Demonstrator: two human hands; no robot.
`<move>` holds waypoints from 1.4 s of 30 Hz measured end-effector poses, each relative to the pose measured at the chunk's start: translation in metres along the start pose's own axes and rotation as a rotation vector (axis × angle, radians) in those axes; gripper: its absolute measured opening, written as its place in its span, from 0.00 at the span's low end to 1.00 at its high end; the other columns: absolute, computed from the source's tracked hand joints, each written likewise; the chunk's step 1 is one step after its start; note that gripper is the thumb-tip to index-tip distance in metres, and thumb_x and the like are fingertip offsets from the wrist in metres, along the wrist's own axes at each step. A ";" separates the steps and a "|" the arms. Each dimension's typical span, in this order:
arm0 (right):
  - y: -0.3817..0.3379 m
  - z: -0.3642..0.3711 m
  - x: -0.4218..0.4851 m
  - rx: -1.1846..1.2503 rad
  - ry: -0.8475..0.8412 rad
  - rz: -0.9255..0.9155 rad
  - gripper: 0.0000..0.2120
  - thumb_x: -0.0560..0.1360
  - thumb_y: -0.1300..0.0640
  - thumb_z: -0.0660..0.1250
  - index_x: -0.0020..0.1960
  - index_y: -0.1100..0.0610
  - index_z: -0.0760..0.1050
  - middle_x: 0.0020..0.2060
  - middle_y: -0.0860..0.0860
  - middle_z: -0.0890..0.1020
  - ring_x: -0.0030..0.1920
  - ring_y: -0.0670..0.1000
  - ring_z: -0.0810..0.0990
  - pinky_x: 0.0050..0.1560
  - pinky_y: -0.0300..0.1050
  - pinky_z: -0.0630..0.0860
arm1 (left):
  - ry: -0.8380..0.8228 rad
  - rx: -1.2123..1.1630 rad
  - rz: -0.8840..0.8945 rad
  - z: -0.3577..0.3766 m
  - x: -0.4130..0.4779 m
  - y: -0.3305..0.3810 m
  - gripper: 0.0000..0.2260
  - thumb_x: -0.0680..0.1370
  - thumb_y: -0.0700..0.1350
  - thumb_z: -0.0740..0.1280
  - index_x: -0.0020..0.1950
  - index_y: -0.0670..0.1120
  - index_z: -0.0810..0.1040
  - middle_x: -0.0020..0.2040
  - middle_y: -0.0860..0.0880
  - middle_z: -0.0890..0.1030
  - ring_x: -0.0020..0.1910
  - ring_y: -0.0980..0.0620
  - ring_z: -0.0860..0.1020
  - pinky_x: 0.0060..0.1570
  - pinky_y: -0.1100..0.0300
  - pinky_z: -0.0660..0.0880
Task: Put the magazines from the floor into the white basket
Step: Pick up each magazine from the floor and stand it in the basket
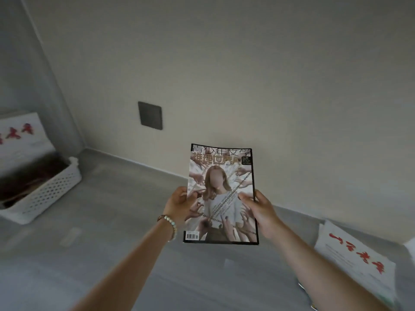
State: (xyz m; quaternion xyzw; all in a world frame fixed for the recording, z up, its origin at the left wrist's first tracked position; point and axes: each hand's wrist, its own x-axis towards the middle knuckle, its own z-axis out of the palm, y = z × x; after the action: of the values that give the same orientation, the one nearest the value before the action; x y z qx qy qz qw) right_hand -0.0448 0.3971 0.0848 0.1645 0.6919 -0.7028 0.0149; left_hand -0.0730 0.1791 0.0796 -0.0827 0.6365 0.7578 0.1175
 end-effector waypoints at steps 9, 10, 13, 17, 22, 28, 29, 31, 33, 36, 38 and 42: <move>-0.056 0.308 0.013 -0.227 -0.245 -0.219 0.04 0.74 0.55 0.68 0.41 0.52 0.79 0.35 0.41 0.84 0.37 0.35 0.80 0.34 0.26 0.72 | 0.337 -0.067 0.210 -0.281 -0.029 0.095 0.04 0.76 0.34 0.63 0.42 0.41 0.73 0.43 0.43 0.81 0.37 0.51 0.83 0.30 0.52 0.81; -0.060 0.339 0.015 -0.242 -0.278 -0.252 0.04 0.74 0.56 0.68 0.42 0.54 0.80 0.35 0.42 0.85 0.37 0.35 0.81 0.36 0.26 0.72 | 0.408 -0.001 0.242 -0.308 -0.031 0.101 0.02 0.75 0.35 0.64 0.43 0.40 0.74 0.45 0.41 0.81 0.41 0.49 0.82 0.37 0.48 0.81; -0.074 0.426 0.022 -0.267 -0.362 -0.350 0.04 0.74 0.59 0.67 0.46 0.59 0.78 0.39 0.49 0.85 0.36 0.38 0.82 0.37 0.28 0.74 | 0.588 0.116 0.369 -0.375 -0.033 0.119 0.05 0.73 0.33 0.66 0.42 0.42 0.73 0.35 0.50 0.81 0.35 0.65 0.80 0.35 0.68 0.78; -0.089 0.514 0.037 -0.272 -0.421 -0.444 0.01 0.74 0.60 0.67 0.44 0.58 0.76 0.41 0.54 0.85 0.39 0.51 0.78 0.38 0.43 0.74 | 0.661 -0.006 0.392 -0.442 -0.024 0.129 0.11 0.73 0.31 0.66 0.40 0.47 0.74 0.26 0.58 0.81 0.29 0.64 0.80 0.32 0.72 0.77; -0.091 0.576 0.071 -0.304 -0.454 -0.534 0.04 0.75 0.62 0.65 0.49 0.62 0.76 0.42 0.55 0.84 0.42 0.52 0.82 0.41 0.47 0.77 | 0.844 0.135 0.406 -0.489 0.004 0.122 0.04 0.71 0.39 0.70 0.45 0.42 0.81 0.34 0.53 0.81 0.30 0.62 0.78 0.33 0.73 0.76; -0.053 0.617 0.114 -0.403 -0.505 -0.551 0.03 0.76 0.63 0.64 0.47 0.56 0.73 0.42 0.53 0.84 0.47 0.56 0.84 0.51 0.59 0.79 | 1.009 0.311 0.334 -0.509 0.031 0.083 0.05 0.66 0.42 0.75 0.40 0.48 0.84 0.31 0.60 0.79 0.28 0.72 0.76 0.30 0.82 0.70; -0.042 0.621 0.119 -0.420 -0.517 -0.532 0.03 0.75 0.63 0.64 0.46 0.55 0.73 0.41 0.51 0.84 0.46 0.55 0.84 0.49 0.60 0.79 | 1.011 0.339 0.327 -0.510 0.033 0.075 0.05 0.66 0.42 0.75 0.40 0.48 0.85 0.30 0.60 0.79 0.27 0.71 0.76 0.32 0.81 0.71; -0.022 0.625 0.129 -0.448 -0.524 -0.501 0.05 0.75 0.62 0.65 0.45 0.53 0.73 0.39 0.49 0.84 0.44 0.52 0.85 0.48 0.61 0.80 | 1.003 0.399 0.310 -0.511 0.036 0.062 0.05 0.66 0.43 0.75 0.41 0.49 0.85 0.31 0.57 0.81 0.29 0.67 0.78 0.36 0.75 0.74; -0.002 0.626 0.138 -0.463 -0.534 -0.499 0.05 0.74 0.63 0.65 0.45 0.53 0.73 0.38 0.49 0.83 0.43 0.53 0.85 0.48 0.61 0.79 | 0.984 0.461 0.281 -0.511 0.038 0.050 0.05 0.66 0.41 0.75 0.41 0.48 0.85 0.33 0.55 0.81 0.30 0.66 0.77 0.36 0.76 0.73; 0.018 0.628 0.149 -0.523 -0.575 -0.516 0.03 0.75 0.60 0.65 0.49 0.56 0.74 0.39 0.49 0.83 0.43 0.55 0.84 0.50 0.61 0.78 | 0.980 0.533 0.283 -0.512 0.039 0.037 0.05 0.66 0.39 0.75 0.41 0.47 0.85 0.33 0.54 0.82 0.27 0.72 0.74 0.33 0.82 0.70; 0.024 0.630 0.155 -0.537 -0.583 -0.538 0.03 0.76 0.59 0.65 0.49 0.57 0.75 0.39 0.49 0.83 0.44 0.54 0.83 0.50 0.59 0.78 | 0.979 0.577 0.282 -0.513 0.039 0.034 0.05 0.66 0.40 0.75 0.41 0.47 0.85 0.33 0.54 0.82 0.27 0.72 0.74 0.37 0.79 0.73; 0.029 0.637 0.158 -0.549 -0.578 -0.484 0.06 0.76 0.58 0.64 0.51 0.59 0.75 0.39 0.48 0.83 0.45 0.52 0.82 0.51 0.55 0.78 | 0.984 0.678 0.206 -0.514 0.039 0.037 0.04 0.67 0.44 0.74 0.41 0.48 0.84 0.36 0.51 0.85 0.30 0.60 0.78 0.42 0.63 0.79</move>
State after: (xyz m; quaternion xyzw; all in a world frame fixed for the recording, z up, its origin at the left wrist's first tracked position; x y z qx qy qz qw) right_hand -0.3207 -0.1939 0.0092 -0.2143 0.8383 -0.4940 0.0855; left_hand -0.1330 -0.3302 0.0132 -0.3196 0.8267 0.3931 -0.2448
